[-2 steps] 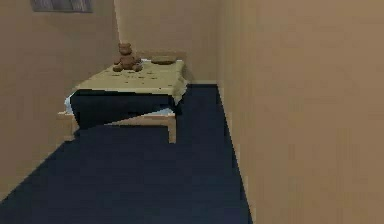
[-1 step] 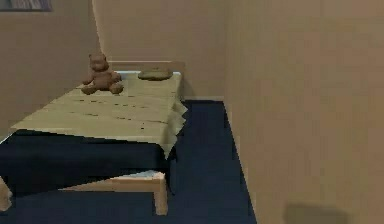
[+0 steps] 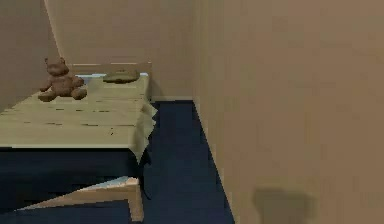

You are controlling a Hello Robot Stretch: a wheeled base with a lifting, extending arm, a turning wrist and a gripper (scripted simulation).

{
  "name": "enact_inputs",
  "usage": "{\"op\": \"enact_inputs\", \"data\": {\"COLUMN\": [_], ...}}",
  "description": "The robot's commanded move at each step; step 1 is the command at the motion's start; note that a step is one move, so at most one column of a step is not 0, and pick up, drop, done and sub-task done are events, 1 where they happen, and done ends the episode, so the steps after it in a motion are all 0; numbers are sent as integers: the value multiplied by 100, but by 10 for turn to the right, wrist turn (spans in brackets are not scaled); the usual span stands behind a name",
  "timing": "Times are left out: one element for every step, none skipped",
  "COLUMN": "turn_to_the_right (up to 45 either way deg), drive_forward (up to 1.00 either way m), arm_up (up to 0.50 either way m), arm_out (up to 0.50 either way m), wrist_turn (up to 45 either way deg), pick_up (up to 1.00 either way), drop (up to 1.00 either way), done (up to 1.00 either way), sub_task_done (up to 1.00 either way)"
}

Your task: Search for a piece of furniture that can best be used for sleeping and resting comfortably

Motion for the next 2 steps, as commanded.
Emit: {"op": "enact_inputs", "data": {"turn_to_the_right": [0,-330], "drive_forward": [35,0], "arm_up": [0,0], "arm_out": [0,0], "wrist_turn": [0,0], "pick_up": [0,0], "drop": [0,0], "done": [0,0], "sub_task_done": [0,0]}}
